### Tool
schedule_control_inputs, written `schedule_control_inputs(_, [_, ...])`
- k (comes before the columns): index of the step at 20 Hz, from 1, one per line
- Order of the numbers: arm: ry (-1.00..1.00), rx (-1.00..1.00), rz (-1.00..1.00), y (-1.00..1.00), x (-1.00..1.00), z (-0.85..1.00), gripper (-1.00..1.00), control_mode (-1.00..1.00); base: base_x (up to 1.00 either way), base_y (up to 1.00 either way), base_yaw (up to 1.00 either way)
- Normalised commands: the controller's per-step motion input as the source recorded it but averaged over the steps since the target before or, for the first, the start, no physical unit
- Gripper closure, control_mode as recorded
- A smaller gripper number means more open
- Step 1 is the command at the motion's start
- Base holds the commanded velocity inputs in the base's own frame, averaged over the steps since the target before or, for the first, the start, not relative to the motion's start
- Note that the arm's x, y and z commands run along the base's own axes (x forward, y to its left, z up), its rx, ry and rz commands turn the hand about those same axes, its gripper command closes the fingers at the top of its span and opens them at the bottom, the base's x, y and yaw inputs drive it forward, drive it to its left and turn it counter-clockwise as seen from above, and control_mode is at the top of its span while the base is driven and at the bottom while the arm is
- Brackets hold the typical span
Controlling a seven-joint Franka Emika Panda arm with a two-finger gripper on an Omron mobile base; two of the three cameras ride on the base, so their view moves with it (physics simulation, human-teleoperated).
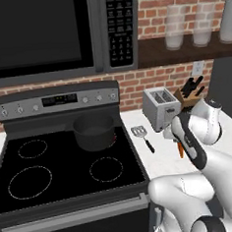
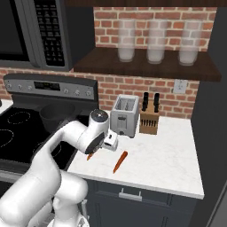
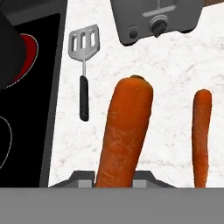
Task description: Put the carrot and carrot in the pot. Retrieve the spatula and lightly stir the vegetables in the pot.
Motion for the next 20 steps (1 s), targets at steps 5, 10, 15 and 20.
schedule_control_inputs(5, [-0.17, 0.2, 0.0, 0.36, -0.22, 0.99, 1.0, -1.0, 0.0, 0.0, 0.0])
schedule_control_inputs(10, [-0.05, 0.21, 0.0, 0.29, -0.01, 1.0, 1.0, -1.0, 0.0, 0.0, 0.0])
schedule_control_inputs(15, [0.0, 0.1, 0.0, 0.27, 0.0, 0.95, 1.0, -1.0, 0.0, 0.0, 0.0])
schedule_control_inputs(20, [0.0, 0.0, 0.0, 0.39, 0.1, 0.34, 1.0, -1.0, 0.0, 0.0, 0.0])
